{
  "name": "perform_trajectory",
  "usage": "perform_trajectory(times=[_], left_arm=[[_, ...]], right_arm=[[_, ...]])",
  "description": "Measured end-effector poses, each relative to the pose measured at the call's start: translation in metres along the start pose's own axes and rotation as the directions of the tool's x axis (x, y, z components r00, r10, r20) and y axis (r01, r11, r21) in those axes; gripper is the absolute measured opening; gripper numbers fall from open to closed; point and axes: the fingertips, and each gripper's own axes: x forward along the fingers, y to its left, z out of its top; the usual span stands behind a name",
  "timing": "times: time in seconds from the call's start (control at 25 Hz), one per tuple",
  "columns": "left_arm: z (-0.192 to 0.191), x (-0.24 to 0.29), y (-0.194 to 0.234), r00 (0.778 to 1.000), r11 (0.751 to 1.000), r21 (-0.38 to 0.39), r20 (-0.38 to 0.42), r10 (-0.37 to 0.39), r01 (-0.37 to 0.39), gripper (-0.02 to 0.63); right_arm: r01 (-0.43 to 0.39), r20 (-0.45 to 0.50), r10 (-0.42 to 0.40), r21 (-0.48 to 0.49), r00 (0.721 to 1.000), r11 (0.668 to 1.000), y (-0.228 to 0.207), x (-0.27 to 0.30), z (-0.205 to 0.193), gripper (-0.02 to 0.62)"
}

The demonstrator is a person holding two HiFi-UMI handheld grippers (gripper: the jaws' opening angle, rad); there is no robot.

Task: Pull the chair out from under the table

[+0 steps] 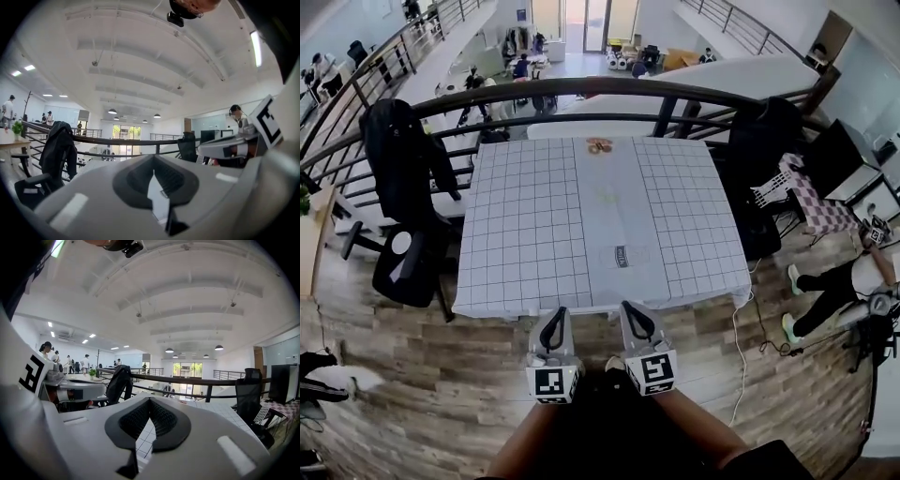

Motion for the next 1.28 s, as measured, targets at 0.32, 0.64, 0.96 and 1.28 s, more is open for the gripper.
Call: perform_trajectory(times=[0.32,0.64,0.96,1.28], left_arm=[[-0.007,0.008,-0.008,1.000,1.000,0.013,-0.017,-0.012,0.012,0.008],[-0.020,0.015,-0.010,0.994,0.997,-0.006,-0.077,-0.082,0.081,0.008],[-0.057,0.026,-0.035,0.917,0.934,0.024,-0.203,-0.345,0.356,0.009],[-0.117,0.036,-0.028,0.804,0.893,0.026,-0.446,-0.393,0.450,0.063]], right_arm=[[-0.022,0.025,0.022,0.003,0.999,1.000,-0.005,0.003,0.005,-0.003],[-0.080,-0.018,0.079,-0.038,0.997,0.996,0.005,0.013,-0.005,-0.002],[-0.183,-0.147,0.159,-0.171,0.976,0.968,0.014,0.035,-0.034,-0.002],[-0.445,-0.419,0.342,-0.176,0.841,0.878,0.033,0.054,-0.102,-0.002]])
